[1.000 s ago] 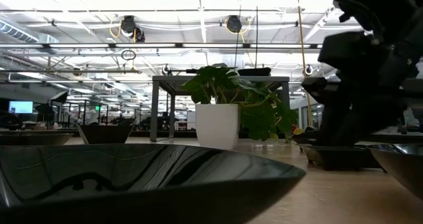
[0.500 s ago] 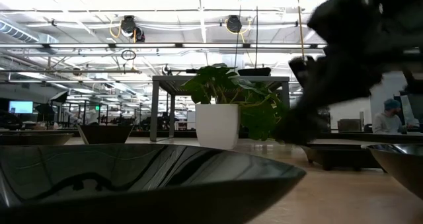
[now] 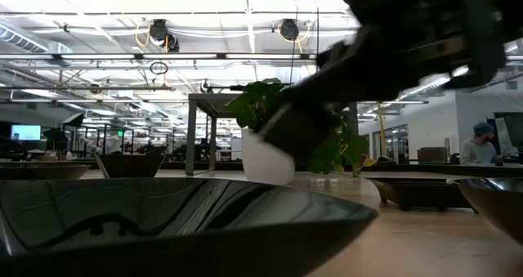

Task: Pick & Place Mini shaped plates
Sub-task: Stack the square black bowl on top of the other square black bowls on the shelf

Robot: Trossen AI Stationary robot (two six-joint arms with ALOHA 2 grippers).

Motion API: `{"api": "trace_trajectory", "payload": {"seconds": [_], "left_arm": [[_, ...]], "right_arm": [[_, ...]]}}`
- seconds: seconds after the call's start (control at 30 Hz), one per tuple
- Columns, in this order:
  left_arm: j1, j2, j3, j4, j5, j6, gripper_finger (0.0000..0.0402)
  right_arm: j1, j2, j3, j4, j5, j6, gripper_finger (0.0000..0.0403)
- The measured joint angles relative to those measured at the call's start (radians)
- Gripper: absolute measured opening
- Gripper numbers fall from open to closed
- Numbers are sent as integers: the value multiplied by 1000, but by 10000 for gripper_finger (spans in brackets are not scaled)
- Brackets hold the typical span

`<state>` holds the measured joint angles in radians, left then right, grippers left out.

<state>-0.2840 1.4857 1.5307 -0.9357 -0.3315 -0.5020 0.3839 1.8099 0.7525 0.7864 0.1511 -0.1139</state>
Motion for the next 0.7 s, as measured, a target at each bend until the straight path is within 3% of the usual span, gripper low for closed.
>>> {"api": "trace_trajectory", "payload": {"seconds": [0.17,0.37,0.7], "left_arm": [[-3,0,0,10,18,-2,122],[-25,0,0,10,20,-9,122],[-81,0,0,11,19,-6,122]], "right_arm": [[-11,130,126,-32,3,-34,0],[-18,180,171,-37,4,-31,9],[3,105,171,-61,3,-26,117]]}}
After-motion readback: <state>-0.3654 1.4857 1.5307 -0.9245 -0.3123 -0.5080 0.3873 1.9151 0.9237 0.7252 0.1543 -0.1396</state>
